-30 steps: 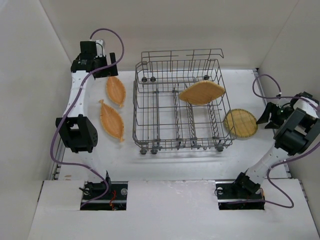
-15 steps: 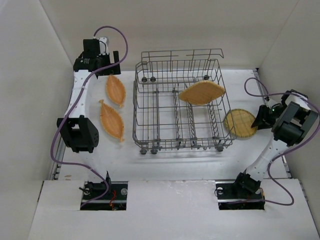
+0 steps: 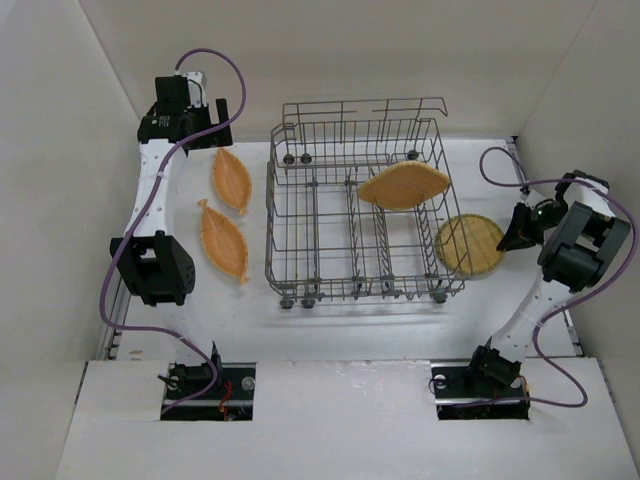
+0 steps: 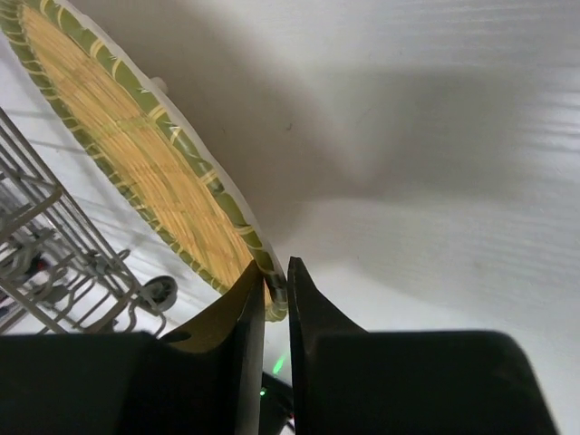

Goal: Load the plates into the dish rack

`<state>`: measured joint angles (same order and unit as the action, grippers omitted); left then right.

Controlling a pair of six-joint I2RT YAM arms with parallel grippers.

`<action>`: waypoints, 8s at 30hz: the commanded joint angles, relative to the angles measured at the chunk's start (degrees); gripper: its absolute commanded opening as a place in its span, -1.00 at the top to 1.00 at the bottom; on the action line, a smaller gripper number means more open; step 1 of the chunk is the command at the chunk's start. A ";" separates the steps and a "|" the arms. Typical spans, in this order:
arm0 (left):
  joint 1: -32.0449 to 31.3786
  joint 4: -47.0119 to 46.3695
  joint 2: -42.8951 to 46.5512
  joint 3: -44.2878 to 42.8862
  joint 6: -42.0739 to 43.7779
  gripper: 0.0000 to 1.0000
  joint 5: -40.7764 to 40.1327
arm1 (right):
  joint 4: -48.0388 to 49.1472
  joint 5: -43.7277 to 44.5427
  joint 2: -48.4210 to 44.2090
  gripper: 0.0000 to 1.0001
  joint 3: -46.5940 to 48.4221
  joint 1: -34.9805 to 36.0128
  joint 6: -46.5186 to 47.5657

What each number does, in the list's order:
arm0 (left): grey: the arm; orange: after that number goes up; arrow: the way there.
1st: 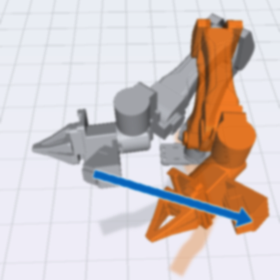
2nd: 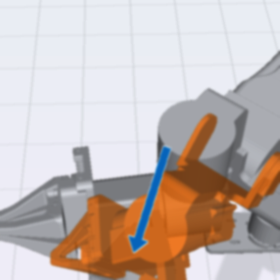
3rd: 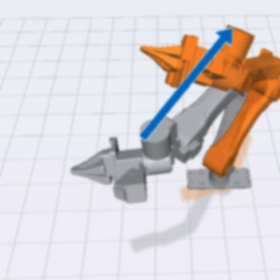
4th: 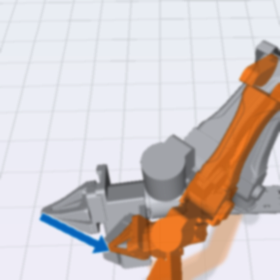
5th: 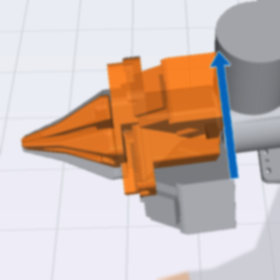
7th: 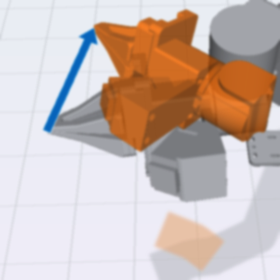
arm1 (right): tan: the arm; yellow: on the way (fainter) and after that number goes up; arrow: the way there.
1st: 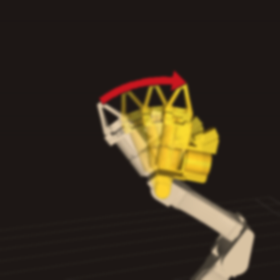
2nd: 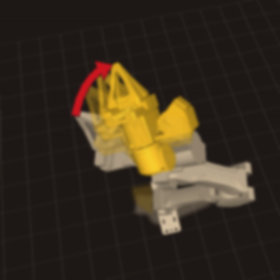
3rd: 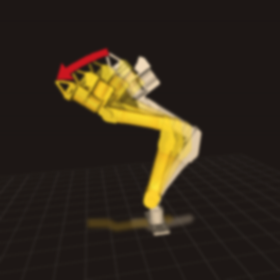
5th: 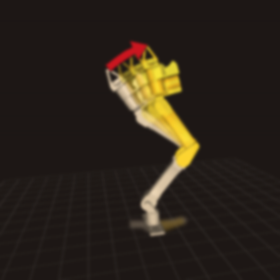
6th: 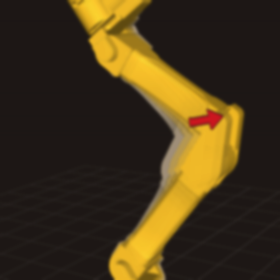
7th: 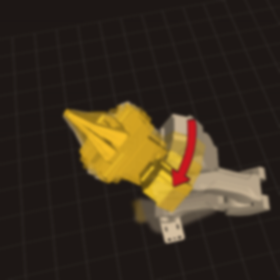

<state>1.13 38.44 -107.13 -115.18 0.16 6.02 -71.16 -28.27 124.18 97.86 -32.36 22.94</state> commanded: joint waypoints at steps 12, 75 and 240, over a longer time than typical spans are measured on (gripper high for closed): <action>-0.11 -5.47 1.14 3.82 -1.57 -1.00 1.36 | 18.86 10.43 -31.88 1.00 -7.42 7.08 0.18; 8.85 -14.97 17.57 28.17 -6.58 -1.00 4.09 | 32.48 -0.47 -57.64 1.00 -23.94 50.86 54.06; -41.94 -31.56 27.68 41.68 60.55 0.93 -8.56 | 52.26 39.43 -63.36 -1.00 -22.19 38.29 3.60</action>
<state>-38.41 14.09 -82.32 -76.01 57.45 -0.45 -22.35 9.56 62.19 75.94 6.42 27.99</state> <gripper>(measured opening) 0.086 0.999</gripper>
